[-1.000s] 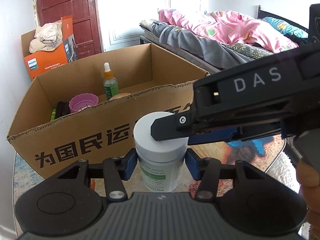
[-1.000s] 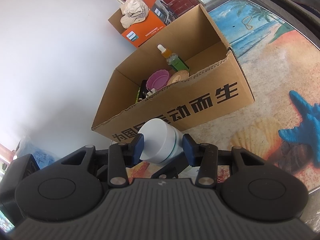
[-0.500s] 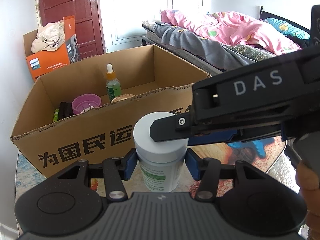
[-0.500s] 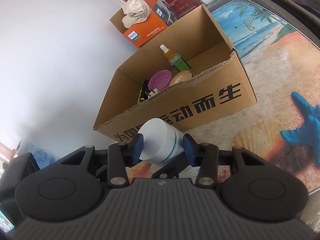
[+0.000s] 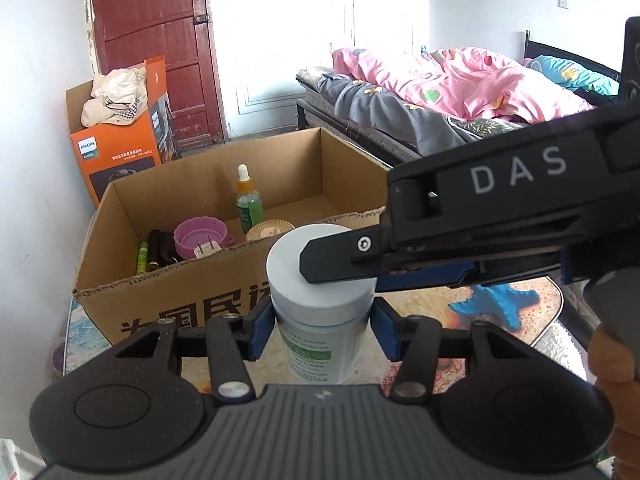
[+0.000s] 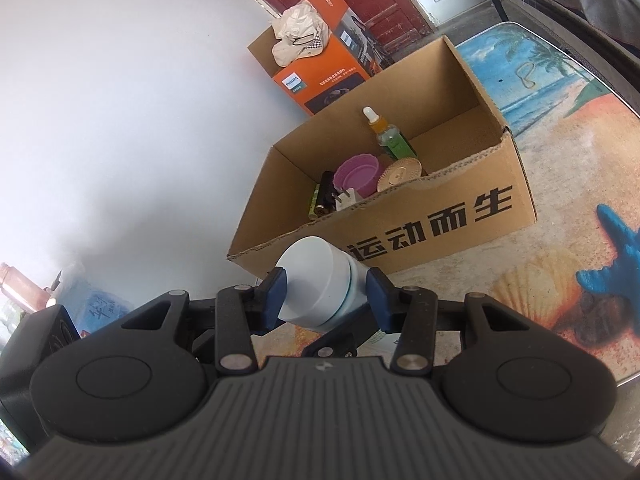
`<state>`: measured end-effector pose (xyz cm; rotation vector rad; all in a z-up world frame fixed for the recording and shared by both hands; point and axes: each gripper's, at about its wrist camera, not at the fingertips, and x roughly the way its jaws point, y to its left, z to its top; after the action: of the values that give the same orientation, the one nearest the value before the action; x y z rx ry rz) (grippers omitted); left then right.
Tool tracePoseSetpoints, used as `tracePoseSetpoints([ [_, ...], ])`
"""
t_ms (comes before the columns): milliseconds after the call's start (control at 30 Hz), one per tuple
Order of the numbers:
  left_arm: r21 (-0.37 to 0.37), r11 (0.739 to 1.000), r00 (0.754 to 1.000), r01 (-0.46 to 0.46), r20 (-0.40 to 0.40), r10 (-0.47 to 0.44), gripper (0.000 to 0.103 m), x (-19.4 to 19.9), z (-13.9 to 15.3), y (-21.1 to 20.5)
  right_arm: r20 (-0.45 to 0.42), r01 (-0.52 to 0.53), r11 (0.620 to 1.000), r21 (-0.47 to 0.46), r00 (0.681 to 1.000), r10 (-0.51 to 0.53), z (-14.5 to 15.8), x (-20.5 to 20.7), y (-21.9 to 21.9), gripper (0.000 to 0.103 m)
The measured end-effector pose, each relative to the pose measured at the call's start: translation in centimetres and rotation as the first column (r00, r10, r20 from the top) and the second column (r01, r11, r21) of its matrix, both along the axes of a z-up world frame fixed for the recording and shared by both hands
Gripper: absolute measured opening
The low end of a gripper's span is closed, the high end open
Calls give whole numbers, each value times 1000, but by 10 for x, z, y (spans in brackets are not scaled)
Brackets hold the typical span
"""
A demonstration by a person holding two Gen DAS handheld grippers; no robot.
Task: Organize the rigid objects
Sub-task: 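Carry the white jar into the box and lower it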
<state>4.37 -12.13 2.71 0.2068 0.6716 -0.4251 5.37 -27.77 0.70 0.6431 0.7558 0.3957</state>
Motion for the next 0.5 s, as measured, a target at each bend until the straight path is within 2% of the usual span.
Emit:
tracePoseSetpoints([
  [267,-13,1000,996,2,94,-1,54,-5,51,12,125,-38,999,-26,991,41,57,-5,9,45],
  [500,-36,999,989,19,146,-13,54,23,92,8,189,-68,997,-48,979,76,107,20,1,45],
])
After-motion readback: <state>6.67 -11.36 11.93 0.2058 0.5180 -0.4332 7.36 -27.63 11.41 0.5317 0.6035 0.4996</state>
